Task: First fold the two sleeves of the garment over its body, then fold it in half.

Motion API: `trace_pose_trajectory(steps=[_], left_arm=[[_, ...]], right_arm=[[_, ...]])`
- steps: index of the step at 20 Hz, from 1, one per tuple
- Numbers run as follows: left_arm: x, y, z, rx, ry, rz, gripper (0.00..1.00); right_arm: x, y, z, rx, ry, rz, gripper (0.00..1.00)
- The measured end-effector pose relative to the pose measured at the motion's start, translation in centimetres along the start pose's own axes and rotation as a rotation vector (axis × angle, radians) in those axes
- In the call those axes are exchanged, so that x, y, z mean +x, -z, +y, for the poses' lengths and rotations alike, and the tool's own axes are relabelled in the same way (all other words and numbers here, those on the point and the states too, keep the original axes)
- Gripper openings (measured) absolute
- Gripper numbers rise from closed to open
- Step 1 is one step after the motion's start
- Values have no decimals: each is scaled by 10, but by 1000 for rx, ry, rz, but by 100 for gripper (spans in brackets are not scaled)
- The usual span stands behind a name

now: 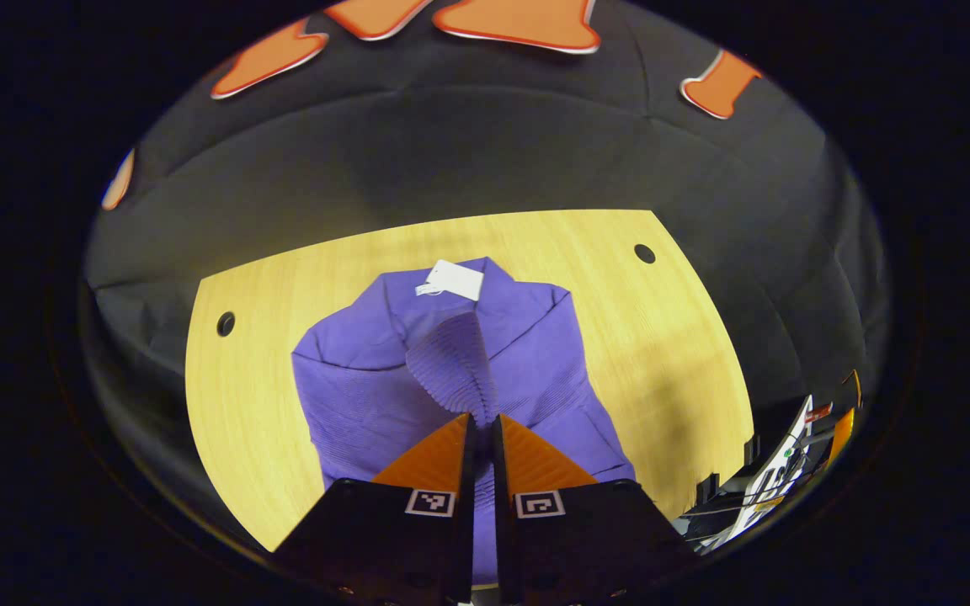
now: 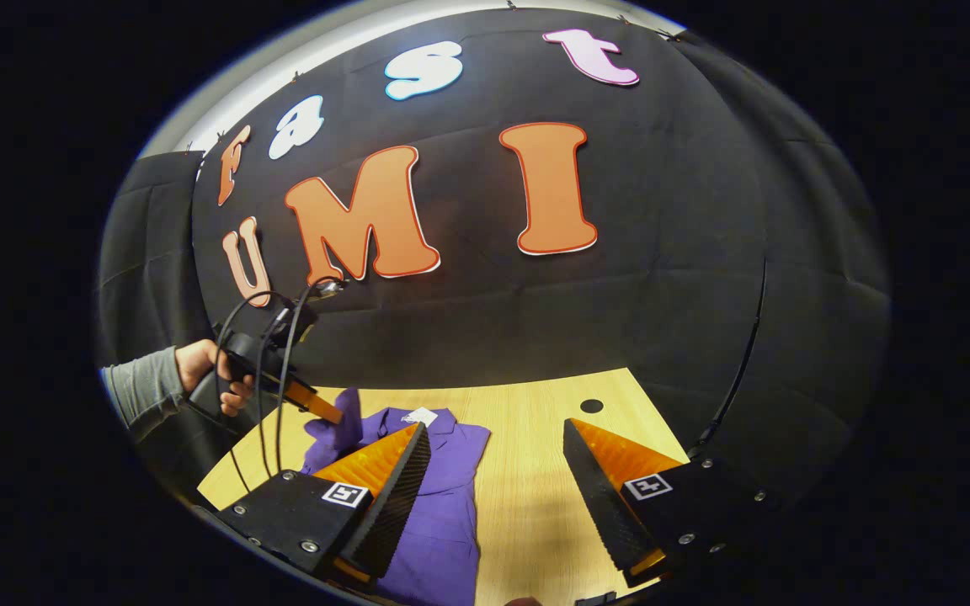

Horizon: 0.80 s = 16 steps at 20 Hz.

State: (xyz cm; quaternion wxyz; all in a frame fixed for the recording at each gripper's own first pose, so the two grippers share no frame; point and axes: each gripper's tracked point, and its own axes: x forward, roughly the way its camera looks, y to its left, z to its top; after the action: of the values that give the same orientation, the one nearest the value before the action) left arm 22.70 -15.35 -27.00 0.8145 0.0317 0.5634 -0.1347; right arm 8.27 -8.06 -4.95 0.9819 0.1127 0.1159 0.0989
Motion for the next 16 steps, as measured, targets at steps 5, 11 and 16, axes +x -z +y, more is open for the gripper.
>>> trace_pose_trajectory(steps=[5,11,16], left_arm=[[46,-1,-44,72,-15,52,12],[64,-14,-81,29,58,-35,27],[24,-27,-85,70,106,-181,72]], right_arm=[[1,9,-10,3,-11,22,94],[1,18,-20,29,-4,42,95],[8,18,-15,39,-4,47,95]])
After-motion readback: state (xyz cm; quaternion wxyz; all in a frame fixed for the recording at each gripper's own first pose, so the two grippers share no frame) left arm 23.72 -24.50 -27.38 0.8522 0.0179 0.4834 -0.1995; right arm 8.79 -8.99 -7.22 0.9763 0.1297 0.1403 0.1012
